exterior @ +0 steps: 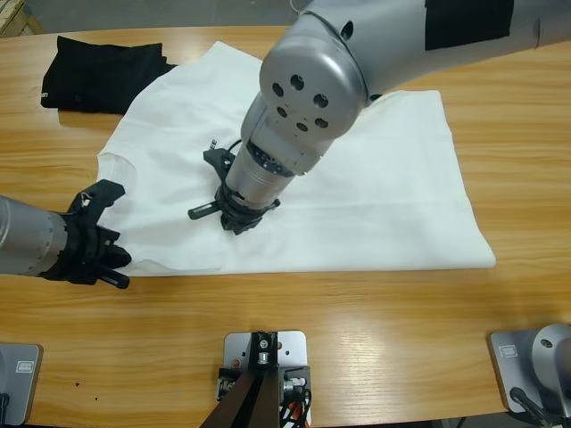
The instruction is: Fold clothes
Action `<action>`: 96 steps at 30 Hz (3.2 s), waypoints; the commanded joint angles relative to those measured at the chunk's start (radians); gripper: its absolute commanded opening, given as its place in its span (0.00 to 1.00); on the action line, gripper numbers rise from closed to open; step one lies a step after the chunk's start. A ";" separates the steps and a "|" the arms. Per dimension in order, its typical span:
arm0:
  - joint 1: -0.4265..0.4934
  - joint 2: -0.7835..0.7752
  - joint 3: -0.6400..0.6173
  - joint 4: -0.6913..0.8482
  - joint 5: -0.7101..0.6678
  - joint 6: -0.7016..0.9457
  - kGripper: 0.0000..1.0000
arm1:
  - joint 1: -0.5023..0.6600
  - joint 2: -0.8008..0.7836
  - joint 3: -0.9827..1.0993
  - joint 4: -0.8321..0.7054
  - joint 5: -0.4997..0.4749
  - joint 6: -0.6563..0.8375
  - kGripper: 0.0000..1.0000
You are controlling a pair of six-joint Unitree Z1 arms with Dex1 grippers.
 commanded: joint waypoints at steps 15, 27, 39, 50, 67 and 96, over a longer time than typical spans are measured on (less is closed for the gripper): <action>0.005 -0.215 -0.064 0.069 0.012 -0.133 0.00 | -0.050 -0.274 0.033 0.172 -0.181 -0.018 0.95; 0.034 0.113 -0.100 -0.095 0.030 -0.221 0.00 | -0.092 -0.496 0.351 0.027 -0.209 0.066 0.00; 0.149 0.020 -0.012 -0.095 0.059 -0.191 0.00 | 0.011 -0.212 0.309 -0.237 -0.014 0.090 0.00; 0.236 0.141 -0.019 -0.201 0.033 -0.154 0.00 | 0.061 -0.124 0.293 -0.288 -0.009 0.133 0.00; 0.239 0.282 -0.055 -0.279 -0.019 -0.145 0.00 | 0.081 -0.084 0.310 -0.257 -0.023 0.183 0.00; 0.255 0.026 -0.036 -0.138 -0.025 -0.107 0.00 | 0.096 -0.377 0.324 -0.123 -0.085 0.237 0.00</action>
